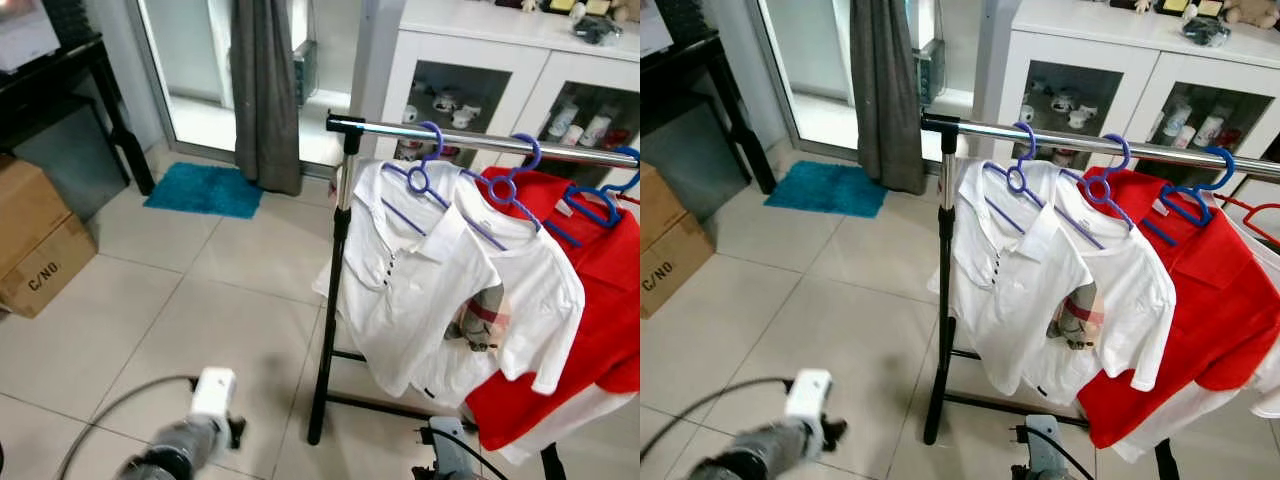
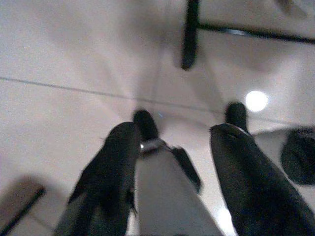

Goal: Hang hanger

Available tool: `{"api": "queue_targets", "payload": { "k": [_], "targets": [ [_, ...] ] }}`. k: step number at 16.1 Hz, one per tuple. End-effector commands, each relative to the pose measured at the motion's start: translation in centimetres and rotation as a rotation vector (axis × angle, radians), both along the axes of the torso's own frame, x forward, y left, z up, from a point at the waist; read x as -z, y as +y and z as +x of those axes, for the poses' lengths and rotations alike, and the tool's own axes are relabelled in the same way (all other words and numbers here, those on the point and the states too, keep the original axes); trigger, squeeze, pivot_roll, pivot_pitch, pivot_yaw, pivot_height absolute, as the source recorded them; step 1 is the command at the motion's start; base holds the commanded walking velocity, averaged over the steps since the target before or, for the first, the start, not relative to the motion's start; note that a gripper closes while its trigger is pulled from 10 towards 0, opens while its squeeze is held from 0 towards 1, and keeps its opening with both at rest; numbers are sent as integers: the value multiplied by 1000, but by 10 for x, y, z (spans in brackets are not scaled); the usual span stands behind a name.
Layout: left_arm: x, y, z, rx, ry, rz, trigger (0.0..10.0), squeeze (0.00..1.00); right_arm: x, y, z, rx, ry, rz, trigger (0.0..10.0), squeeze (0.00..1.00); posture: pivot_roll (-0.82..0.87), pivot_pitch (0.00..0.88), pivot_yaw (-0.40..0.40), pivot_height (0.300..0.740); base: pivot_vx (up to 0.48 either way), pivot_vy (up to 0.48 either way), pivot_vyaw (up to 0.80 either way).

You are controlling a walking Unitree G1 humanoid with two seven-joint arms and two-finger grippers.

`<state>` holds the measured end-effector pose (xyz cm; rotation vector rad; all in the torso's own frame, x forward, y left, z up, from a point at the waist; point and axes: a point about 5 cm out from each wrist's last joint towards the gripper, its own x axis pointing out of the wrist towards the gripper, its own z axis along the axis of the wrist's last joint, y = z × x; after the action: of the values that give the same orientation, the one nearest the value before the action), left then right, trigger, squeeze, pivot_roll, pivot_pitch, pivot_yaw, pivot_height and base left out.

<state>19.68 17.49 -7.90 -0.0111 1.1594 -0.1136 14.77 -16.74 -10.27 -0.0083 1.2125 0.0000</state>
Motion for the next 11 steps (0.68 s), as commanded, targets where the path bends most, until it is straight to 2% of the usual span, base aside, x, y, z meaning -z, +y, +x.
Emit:
{"api": "queue_targets", "payload": {
  "k": [1,2,3,4,5,6,7,8,9,10,11],
  "targets": [
    [2,0,-3,4,11,16,10000,1000,-1,-2,2,6,-22,-9,10000,1000,-159,0,-12,740,0,0,0],
    [-1,1,2,-6,-36,21,10000,1000,-3,-3,6,0,-57,-26,10000,1000,-157,0,-12,740,0,0,0],
    [-19,13,30,-154,-253,2,10000,1000,-18,-3,38,-31,-219,-6,10000,1000,-155,0,-20,740,0,0,0],
    [-31,23,44,-161,-365,0,10000,1000,-35,3,67,-116,-340,59,10000,1000,-151,0,-32,740,0,0,0],
    [-37,29,47,-131,-425,12,10000,1000,-43,6,79,-159,-395,111,10000,1000,-149,0,-42,740,0,0,0],
    [-46,38,49,-69,-529,7,10000,1000,-64,5,95,-192,-525,191,10000,1000,-142,0,-57,740,0,0,0],
    [-55,40,47,-36,-615,-29,10000,1000,-83,2,95,-232,-624,259,10000,1000,-138,0,-70,740,0,0,0],
    [-82,39,42,25,-778,-68,10000,1000,-119,-2,83,-275,-763,281,10000,1000,-134,0,-74,740,0,0,0],
    [-114,33,38,51,-892,-95,10000,1000,-153,6,69,-317,-868,339,10000,1000,-132,0,-74,740,0,0,0],
    [-137,28,34,76,-950,-74,10000,1000,-171,12,58,-404,-903,315,10000,1000,-136,0,-72,740,0,0,0],
    [-157,29,27,138,-1026,-42,10000,1000,-192,12,51,-381,-968,296,10000,1000,-141,0,-69,740,0,0,0]
  ]
}}
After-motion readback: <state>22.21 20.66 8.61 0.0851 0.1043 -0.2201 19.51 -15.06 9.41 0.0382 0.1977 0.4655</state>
